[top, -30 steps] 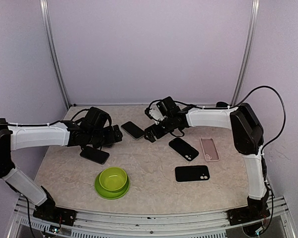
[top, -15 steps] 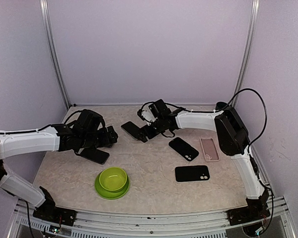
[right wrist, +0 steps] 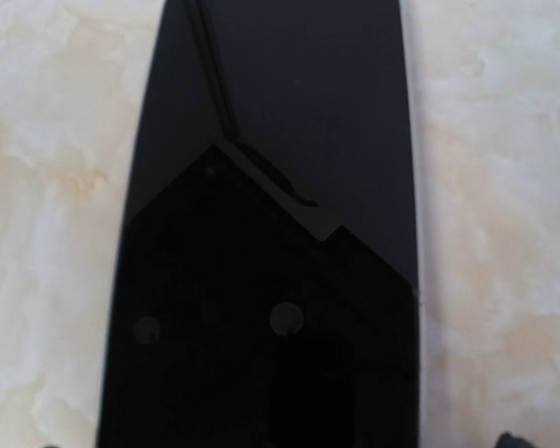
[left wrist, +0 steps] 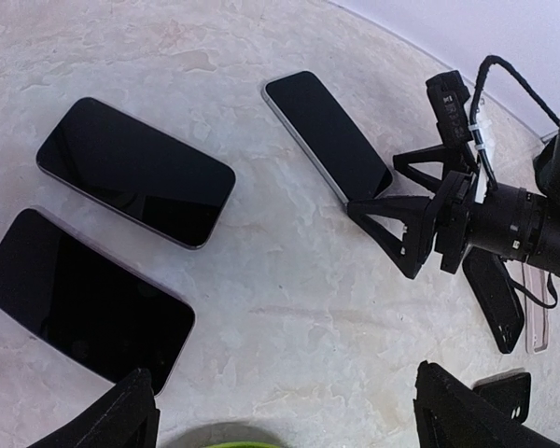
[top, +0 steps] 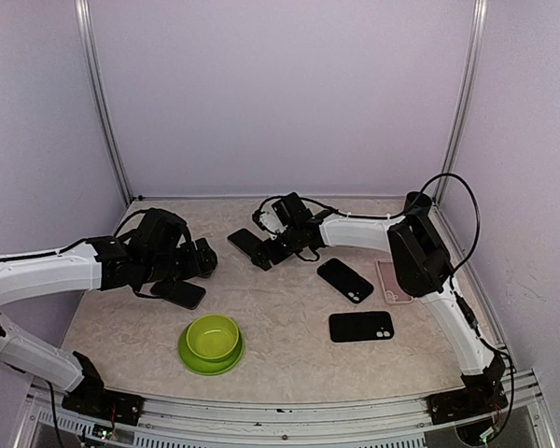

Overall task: Put the phone into the phone case
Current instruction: Move the phone to the center of the board.

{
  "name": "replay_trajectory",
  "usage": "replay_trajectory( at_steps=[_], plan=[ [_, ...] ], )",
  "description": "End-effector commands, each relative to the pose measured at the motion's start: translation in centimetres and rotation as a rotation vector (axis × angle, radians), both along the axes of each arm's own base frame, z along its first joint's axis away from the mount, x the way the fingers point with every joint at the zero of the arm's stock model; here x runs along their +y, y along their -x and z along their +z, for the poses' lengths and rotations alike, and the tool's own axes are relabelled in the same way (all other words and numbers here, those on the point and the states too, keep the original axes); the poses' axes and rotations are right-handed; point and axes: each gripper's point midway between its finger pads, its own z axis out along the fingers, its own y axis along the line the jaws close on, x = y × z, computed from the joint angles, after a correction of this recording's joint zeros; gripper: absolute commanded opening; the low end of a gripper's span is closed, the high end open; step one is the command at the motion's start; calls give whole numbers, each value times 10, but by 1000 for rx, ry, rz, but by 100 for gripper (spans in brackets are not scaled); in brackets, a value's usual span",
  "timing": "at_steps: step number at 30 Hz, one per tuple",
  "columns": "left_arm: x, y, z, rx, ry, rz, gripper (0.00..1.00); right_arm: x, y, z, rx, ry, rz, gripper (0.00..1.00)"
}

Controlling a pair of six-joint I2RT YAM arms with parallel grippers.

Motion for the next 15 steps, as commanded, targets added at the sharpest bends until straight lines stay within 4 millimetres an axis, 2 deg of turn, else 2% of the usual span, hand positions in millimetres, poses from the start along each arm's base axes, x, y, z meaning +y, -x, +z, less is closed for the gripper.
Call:
replay_trajectory(
  at_steps=[1,15],
  plan=[
    [6,5,5,-11,-5,16,93,10,2,-7,-10,17,18,100],
    [7,6,7,-18,-3,17,93,11,-2,-33,2,54,-1,98]
  ],
)
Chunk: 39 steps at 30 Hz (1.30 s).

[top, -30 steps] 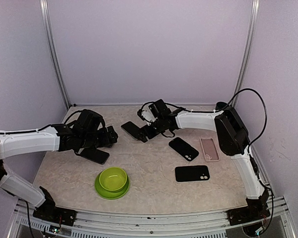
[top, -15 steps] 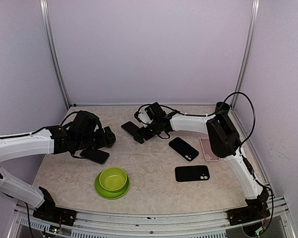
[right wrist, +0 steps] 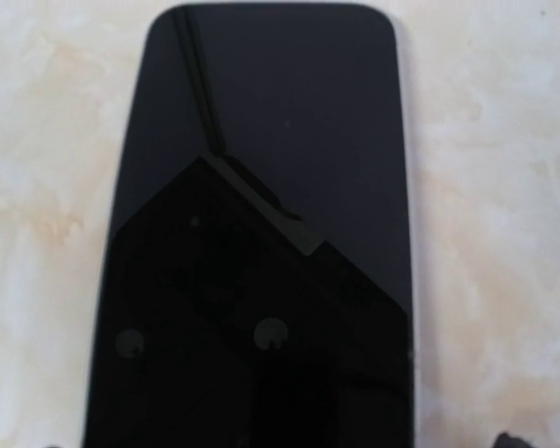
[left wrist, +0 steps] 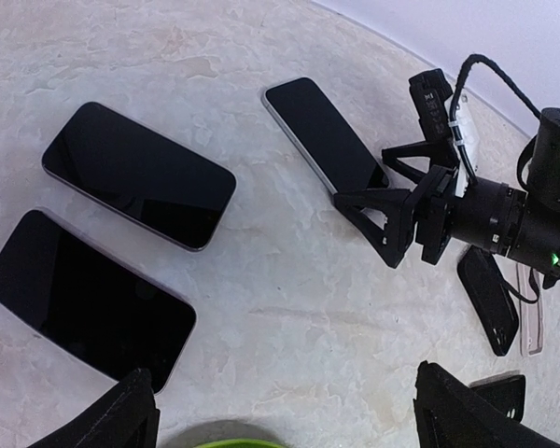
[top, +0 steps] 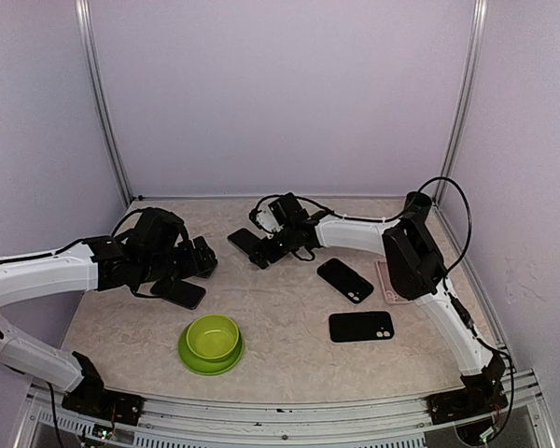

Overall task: Put the phone into the phone case
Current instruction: Move the phone to the center of the board.

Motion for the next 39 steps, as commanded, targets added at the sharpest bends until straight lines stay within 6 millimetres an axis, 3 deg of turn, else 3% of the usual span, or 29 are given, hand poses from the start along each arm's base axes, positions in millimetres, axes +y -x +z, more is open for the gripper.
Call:
replay_trajectory(
  at_steps=[1,12,16,29,39],
  plan=[
    [5,4,-1,-4,-15,8,93,4,11,-29,38,46,10,97],
    [5,4,-1,-7,-15,6,93,5,25,-38,53,63,43,73],
    [4,4,-1,-7,-11,6,93,2,31,-36,44,70,55,59],
    [2,4,-5,-5,6,1,93,-2,58,22,-48,16,87,52],
    [-2,7,-13,5,13,-9,93,-29,97,46,-76,-5,87,51]
  ],
)
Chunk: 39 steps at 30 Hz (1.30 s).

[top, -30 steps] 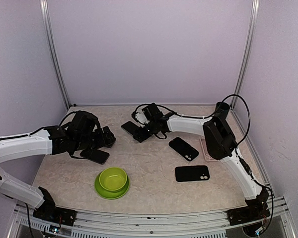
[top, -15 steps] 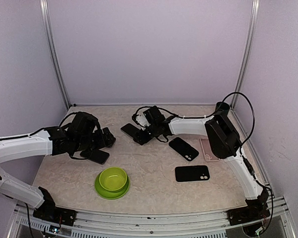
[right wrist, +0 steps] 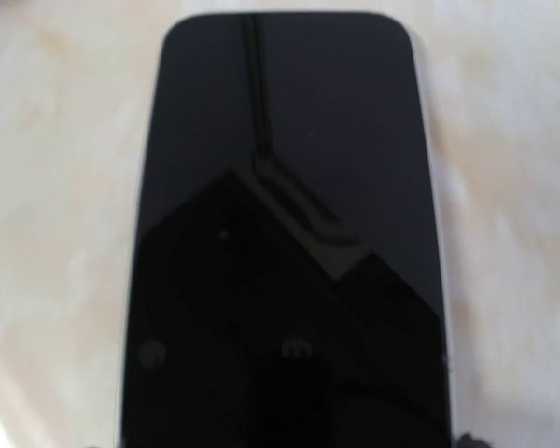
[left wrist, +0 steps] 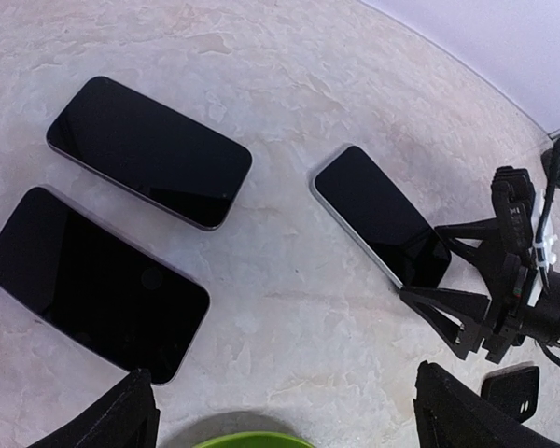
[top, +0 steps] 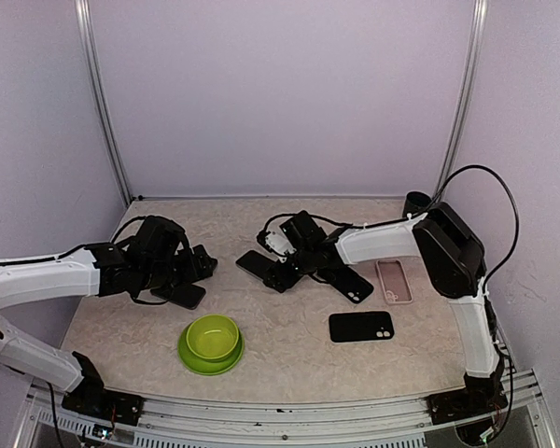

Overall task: Put the phone into the phone case
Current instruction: Move the phone to the center of the board.

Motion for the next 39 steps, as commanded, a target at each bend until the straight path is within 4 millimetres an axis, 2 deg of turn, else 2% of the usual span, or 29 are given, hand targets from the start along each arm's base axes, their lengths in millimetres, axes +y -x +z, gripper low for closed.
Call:
replay_trajectory(
  at_steps=[1,6,17,22,26,34,39],
  plan=[
    [-6,1,4,-20,27,-12,93,1,13,45,-79,-78,6,50],
    [-13,1,1,-14,31,-25,93,-12,35,47,-82,-85,6,50],
    [-26,2,-4,-4,26,-47,93,-39,83,11,-14,-7,-11,52],
    [-26,3,-5,-4,29,-50,93,-45,95,5,8,12,-12,53],
    [-25,4,-5,-6,26,-50,93,-49,100,2,22,29,-7,56],
    [-24,5,-9,-3,25,-50,93,-52,96,-9,25,82,-16,71],
    [-22,7,-11,-2,23,-46,93,-44,91,-9,27,89,-6,88]
  ],
)
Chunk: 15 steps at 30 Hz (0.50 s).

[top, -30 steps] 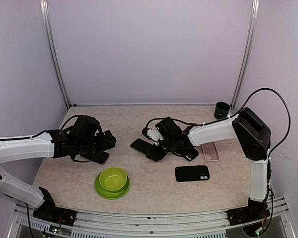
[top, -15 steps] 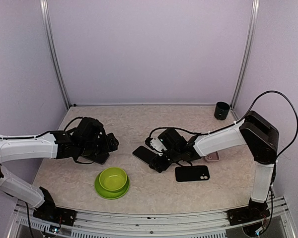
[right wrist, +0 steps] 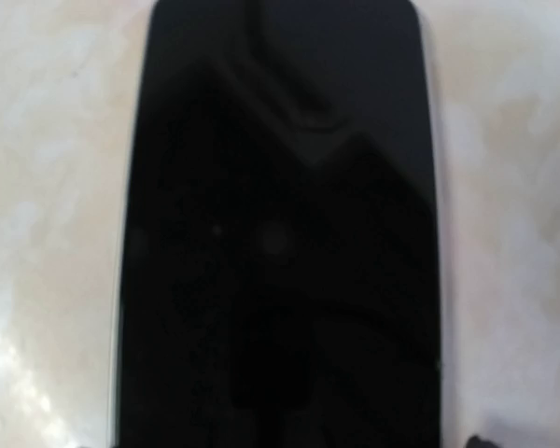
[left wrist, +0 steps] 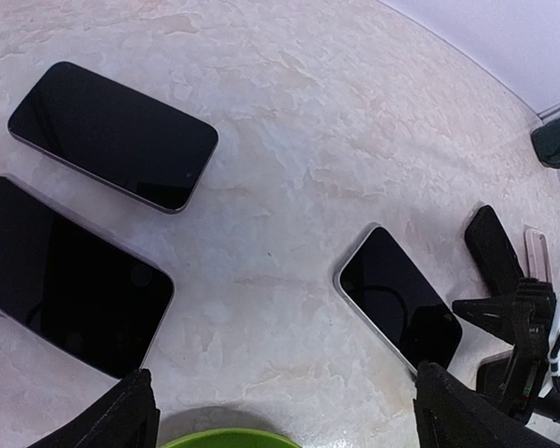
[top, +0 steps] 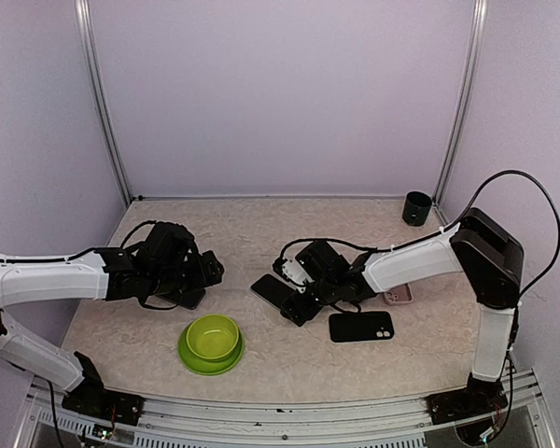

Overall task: Put the phone into the phone case
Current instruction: Move the phone to the center of the board, then pick up the phone at the center of the board.

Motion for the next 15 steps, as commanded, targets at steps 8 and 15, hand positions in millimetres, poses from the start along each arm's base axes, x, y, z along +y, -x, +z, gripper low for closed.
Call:
replay_trajectory(
  at_steps=[8,15],
  plan=[
    [2,3,-1,-9,7,3,93,19,-14,-7,5,69,12,98],
    [6,4,0,-16,0,8,93,22,-6,-16,98,78,33,100]
  ],
)
